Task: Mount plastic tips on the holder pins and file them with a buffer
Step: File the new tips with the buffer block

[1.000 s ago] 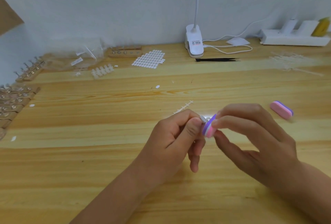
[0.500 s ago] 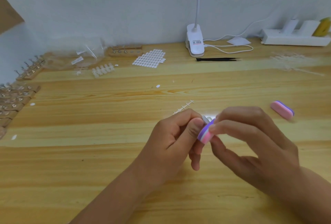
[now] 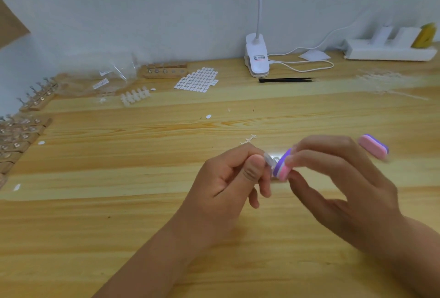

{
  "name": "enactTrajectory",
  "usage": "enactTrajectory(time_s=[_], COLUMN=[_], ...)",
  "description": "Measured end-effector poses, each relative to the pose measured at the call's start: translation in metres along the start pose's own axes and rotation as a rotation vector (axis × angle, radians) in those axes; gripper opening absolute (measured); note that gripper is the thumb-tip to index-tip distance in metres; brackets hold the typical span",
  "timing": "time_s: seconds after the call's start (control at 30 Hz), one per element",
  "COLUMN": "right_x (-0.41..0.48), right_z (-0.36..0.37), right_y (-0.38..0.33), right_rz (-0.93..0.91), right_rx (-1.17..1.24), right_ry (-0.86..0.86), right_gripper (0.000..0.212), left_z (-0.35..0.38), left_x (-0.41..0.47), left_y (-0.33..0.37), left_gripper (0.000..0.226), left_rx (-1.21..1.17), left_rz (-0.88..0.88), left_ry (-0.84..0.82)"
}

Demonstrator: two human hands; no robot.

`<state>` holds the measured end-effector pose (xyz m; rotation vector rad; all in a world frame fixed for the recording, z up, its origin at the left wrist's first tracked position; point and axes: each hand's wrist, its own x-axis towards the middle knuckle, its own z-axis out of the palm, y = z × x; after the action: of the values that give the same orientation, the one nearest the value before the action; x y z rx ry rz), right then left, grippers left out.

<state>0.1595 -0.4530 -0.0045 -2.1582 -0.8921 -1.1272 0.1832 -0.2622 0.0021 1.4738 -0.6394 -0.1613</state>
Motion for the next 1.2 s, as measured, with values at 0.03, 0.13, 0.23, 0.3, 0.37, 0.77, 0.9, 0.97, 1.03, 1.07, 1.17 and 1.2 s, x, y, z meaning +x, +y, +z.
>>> enactTrajectory(time_s=[0.03,0.13,0.23,0.3,0.37,0.77,0.9,0.97,1.03,1.07,1.17,1.2], right_x=[0.000,-0.002,-0.006,-0.004,-0.002,-0.004,-0.005,-0.005,-0.005,-0.006,-0.005,-0.004], right_z=[0.000,0.002,0.003,0.001,-0.001,-0.002,-0.003,-0.002,-0.001,0.000,0.001,0.000], right_y=[0.001,-0.008,-0.005,0.008,0.017,0.014,0.014,0.011,0.007,0.006,0.008,0.010], right_rz=[0.021,-0.009,-0.047,0.042,0.136,0.044,0.075,0.064,0.047,0.036,0.033,0.053], right_rx=[-0.001,0.037,0.010,-0.034,-0.044,0.000,-0.001,0.001,-0.008,-0.013,-0.032,-0.038], right_ry=[0.008,0.026,0.009,0.005,0.033,0.043,0.040,0.025,-0.005,-0.023,-0.065,-0.067], right_gripper=[0.029,0.023,0.025,0.030,0.031,0.023,0.029,0.026,0.025,0.025,0.030,0.031], left_z=[-0.001,0.002,0.003,0.001,-0.001,0.000,0.001,0.000,-0.001,-0.002,-0.001,-0.001], left_x=[0.001,0.001,0.000,-0.001,0.000,0.002,0.001,0.000,-0.002,-0.002,-0.002,-0.002], left_y=[0.000,0.001,0.002,0.002,0.002,-0.003,-0.005,-0.005,-0.004,-0.002,0.001,0.001], left_gripper=[0.028,0.029,0.028,0.028,0.027,0.024,0.019,0.016,0.020,0.020,0.019,0.019], left_rx=[0.001,-0.002,-0.028,-0.076,-0.122,-0.132,-0.014,0.106,0.262,0.343,0.537,0.584], left_rz=[-0.008,-0.017,-0.024,-0.045,-0.066,-0.062,-0.044,-0.033,0.015,0.050,0.136,0.150], left_ry=[0.008,-0.008,-0.033,-0.028,-0.028,-0.079,-0.042,0.017,0.077,0.100,0.138,0.154])
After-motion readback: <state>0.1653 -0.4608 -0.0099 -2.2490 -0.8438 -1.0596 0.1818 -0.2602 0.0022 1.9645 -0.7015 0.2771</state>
